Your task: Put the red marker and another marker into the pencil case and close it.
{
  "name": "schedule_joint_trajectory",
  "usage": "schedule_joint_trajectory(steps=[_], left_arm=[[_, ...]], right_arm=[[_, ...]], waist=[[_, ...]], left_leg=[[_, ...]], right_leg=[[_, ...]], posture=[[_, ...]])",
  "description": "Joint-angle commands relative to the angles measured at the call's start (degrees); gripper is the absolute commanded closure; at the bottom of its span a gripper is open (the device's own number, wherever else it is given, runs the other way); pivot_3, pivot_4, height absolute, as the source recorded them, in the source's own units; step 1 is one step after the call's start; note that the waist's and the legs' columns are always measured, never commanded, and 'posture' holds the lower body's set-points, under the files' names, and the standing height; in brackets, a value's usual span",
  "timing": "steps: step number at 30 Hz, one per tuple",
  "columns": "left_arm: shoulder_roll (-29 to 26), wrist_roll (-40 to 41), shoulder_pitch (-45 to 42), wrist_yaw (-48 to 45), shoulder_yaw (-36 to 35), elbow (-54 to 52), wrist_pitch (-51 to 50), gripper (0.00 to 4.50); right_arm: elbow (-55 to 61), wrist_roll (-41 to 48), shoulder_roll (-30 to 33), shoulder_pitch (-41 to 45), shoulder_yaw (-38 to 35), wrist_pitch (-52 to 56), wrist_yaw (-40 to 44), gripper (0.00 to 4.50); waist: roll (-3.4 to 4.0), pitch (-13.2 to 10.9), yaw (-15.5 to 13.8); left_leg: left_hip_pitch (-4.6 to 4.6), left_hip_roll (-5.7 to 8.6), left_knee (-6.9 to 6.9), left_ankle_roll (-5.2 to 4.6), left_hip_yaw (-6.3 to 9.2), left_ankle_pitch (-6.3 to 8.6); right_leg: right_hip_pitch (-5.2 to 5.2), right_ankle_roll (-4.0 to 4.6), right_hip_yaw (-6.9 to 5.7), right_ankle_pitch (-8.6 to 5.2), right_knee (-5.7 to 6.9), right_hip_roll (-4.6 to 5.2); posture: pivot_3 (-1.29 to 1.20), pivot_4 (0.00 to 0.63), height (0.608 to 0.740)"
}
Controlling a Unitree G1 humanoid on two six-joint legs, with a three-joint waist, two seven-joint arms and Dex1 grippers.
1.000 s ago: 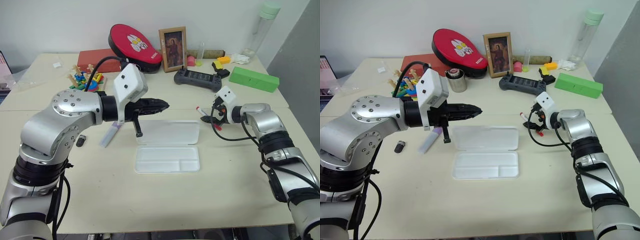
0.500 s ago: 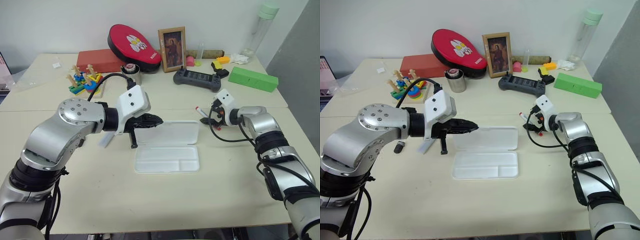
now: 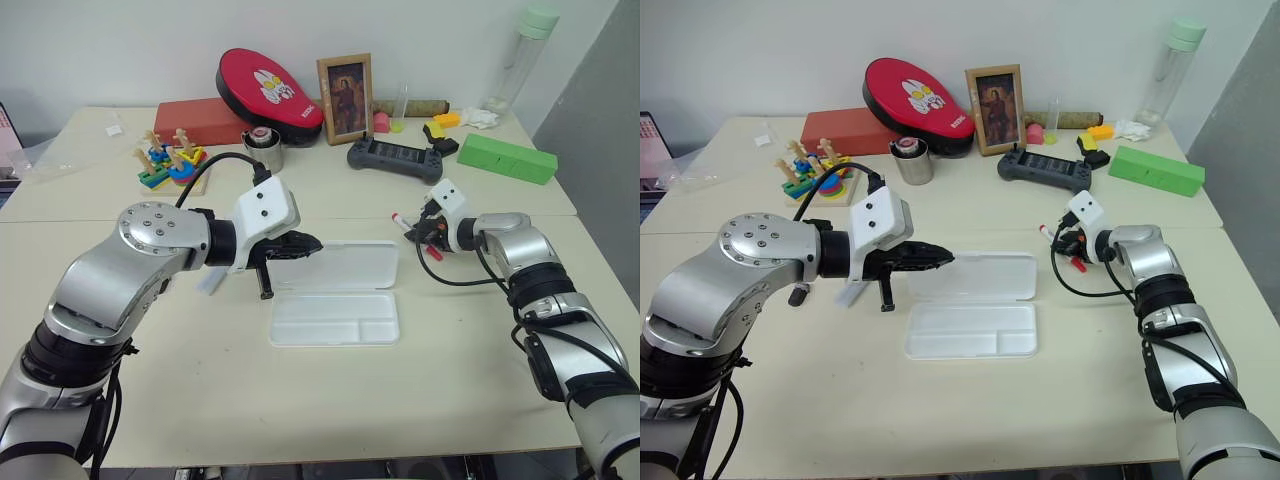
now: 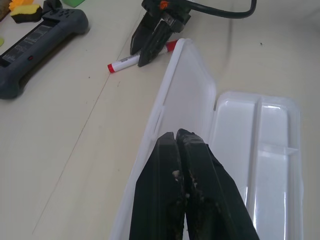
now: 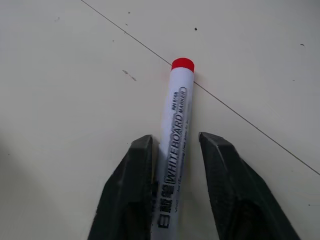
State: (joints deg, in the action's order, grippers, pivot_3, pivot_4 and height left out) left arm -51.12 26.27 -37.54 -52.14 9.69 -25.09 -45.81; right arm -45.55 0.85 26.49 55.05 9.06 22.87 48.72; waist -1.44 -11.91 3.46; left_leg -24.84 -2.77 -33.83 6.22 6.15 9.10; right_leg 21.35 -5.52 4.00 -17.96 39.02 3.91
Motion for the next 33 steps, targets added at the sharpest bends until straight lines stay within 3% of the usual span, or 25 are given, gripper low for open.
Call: schedule_joint_trajectory(steps=[1, 2, 10, 15, 25, 33], left_arm=[[0.3, -0.33, -0.4, 0.39, -1.98, -1.65, 0.62, 4.4], [0.35, -0.31, -0.4, 0.47, -1.99, -1.71, 0.57, 4.4], [1.09, -0.16, -0.18, 1.32, -3.19, -1.68, 0.95, 4.4], [1.28, 0.14, 0.26, 2.67, -5.2, -2.28, 0.37, 4.4], [0.18, 0.02, 3.83, 3.58, -8.78, -2.43, 0.72, 4.4], [0.34, -0.51, 2.45, 3.12, -8.76, -0.93, 1.61, 4.4]], right_arm=[[2.94, -0.81, 1.36, -0.47, -0.11, -1.41, 0.92, 4.08], [3.5, -0.73, 1.46, -0.68, -0.15, -1.18, 1.24, 4.23], [10.74, -1.7, 4.09, -3.61, 0.48, -1.65, 3.6, 4.23], [23.76, -0.78, 9.23, -6.35, -0.43, 0.1, 7.24, 4.23], [50.95, 10.31, 18.2, -10.48, -3.67, 7.51, 18.81, 4.23], [62.45, 19.86, 18.89, -11.97, -2.61, 9.66, 25.08, 4.23]], waist=[[0.0, 0.0, -0.01], [0.0, 0.0, -0.01], [0.0, 0.0, -0.03], [0.02, -0.01, -0.12], [0.03, -0.02, -0.16], [0.03, -0.02, -0.26]], left_leg=[[0.0, 0.0, 0.0, 0.0, 0.0, 0.0], [0.0, 0.0, 0.0, 0.0, 0.0, 0.0], [0.0, 0.0, 0.0, 0.0, 0.0, 0.0], [-0.01, 0.0, 0.0, 0.0, 0.0, 0.0], [0.0, 0.0, -0.02, 0.0, 0.01, 0.0], [0.0, 0.0, -0.09, 0.0, 0.02, 0.0]], right_leg=[[0.0, 0.0, 0.0, 0.0, 0.01, 0.0], [0.0, 0.0, 0.0, 0.0, 0.01, 0.0], [0.0, 0.0, 0.0, 0.0, 0.01, 0.0], [0.01, 0.0, 0.0, 0.0, -0.01, 0.0], [-0.01, -0.01, 0.0, 0.0, 0.01, 0.0], [-0.05, -0.02, 0.0, 0.0, 0.0, 0.0]], posture=[[0.0, 0.15, 0.74], [0.0, 0.15, 0.74], [0.0, 0.15, 0.74], [0.0, 0.15, 0.74], [0.0, 0.15, 0.74], [0.0, 0.15, 0.74]])
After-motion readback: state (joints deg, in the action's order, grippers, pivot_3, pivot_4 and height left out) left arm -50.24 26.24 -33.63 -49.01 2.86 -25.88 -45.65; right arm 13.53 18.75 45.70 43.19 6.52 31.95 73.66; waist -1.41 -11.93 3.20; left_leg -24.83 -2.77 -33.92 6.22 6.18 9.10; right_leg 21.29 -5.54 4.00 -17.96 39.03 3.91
